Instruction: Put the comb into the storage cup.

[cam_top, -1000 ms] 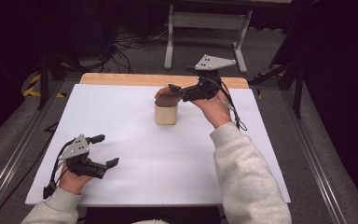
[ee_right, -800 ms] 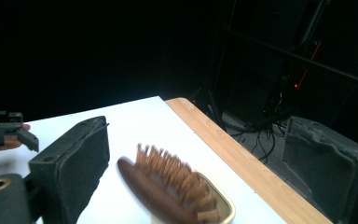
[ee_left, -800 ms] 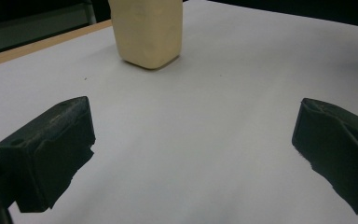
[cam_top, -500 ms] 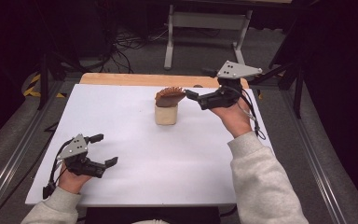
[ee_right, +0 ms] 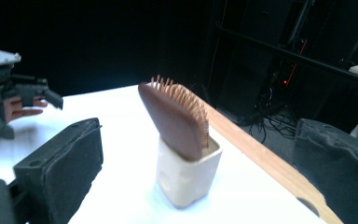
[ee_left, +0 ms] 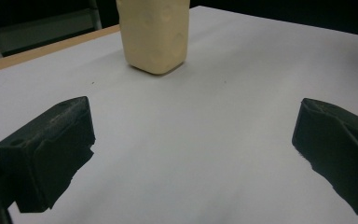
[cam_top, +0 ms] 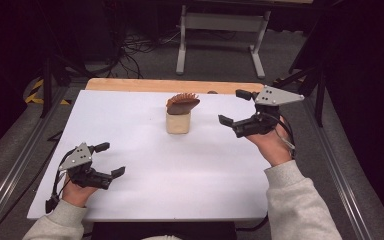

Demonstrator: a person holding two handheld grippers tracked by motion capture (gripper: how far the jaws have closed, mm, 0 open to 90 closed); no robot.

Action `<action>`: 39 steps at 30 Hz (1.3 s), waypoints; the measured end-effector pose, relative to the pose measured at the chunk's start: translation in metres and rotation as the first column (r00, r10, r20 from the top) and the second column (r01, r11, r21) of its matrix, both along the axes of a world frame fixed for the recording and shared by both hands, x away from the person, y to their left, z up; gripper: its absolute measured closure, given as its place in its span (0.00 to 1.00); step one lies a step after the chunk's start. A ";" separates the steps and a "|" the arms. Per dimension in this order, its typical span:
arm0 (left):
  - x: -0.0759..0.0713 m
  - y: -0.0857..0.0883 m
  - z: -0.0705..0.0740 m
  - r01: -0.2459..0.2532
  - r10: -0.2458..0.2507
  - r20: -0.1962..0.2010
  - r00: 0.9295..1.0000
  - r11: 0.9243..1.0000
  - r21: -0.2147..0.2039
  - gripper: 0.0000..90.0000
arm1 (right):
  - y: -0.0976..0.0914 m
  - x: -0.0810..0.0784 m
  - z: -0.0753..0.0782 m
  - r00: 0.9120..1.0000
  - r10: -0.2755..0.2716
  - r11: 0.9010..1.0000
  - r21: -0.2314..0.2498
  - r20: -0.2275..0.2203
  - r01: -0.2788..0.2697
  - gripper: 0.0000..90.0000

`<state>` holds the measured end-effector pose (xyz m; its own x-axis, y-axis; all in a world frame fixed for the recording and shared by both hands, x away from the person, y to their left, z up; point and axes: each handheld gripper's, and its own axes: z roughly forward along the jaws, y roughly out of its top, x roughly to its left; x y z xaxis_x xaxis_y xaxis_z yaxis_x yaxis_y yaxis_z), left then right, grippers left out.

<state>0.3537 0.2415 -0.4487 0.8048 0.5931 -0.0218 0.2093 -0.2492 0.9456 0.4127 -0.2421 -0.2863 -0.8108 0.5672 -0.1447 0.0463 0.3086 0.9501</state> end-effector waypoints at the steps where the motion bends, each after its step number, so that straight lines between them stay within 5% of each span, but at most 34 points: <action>1: 0.000 0.000 0.000 0.000 0.000 0.001 1.000 1.000 0.000 0.00 | -0.002 -0.002 -0.002 1.000 -0.003 1.000 -0.006 -0.003 0.003 0.03; 11: 0.000 0.002 0.001 -0.008 0.008 0.010 1.000 1.000 -0.011 0.00 | -0.014 -0.018 -0.029 0.998 -0.010 0.999 -0.040 -0.059 0.008 0.03; 26: -0.002 0.003 0.002 -0.018 0.018 0.020 1.000 1.000 -0.016 0.00 | -0.025 -0.038 -0.076 0.997 -0.006 0.999 -0.053 -0.071 0.002 0.03; 33: -0.005 0.005 0.000 -0.011 0.014 0.041 0.999 0.998 -0.065 0.00 | -0.029 -0.044 -0.101 0.996 -0.004 0.999 -0.046 -0.084 0.000 0.03; 39: -0.005 0.005 -0.003 -0.020 0.022 0.037 0.999 0.999 -0.047 0.00 | -0.031 -0.049 -0.121 0.996 -0.004 0.999 -0.040 -0.092 0.000 0.02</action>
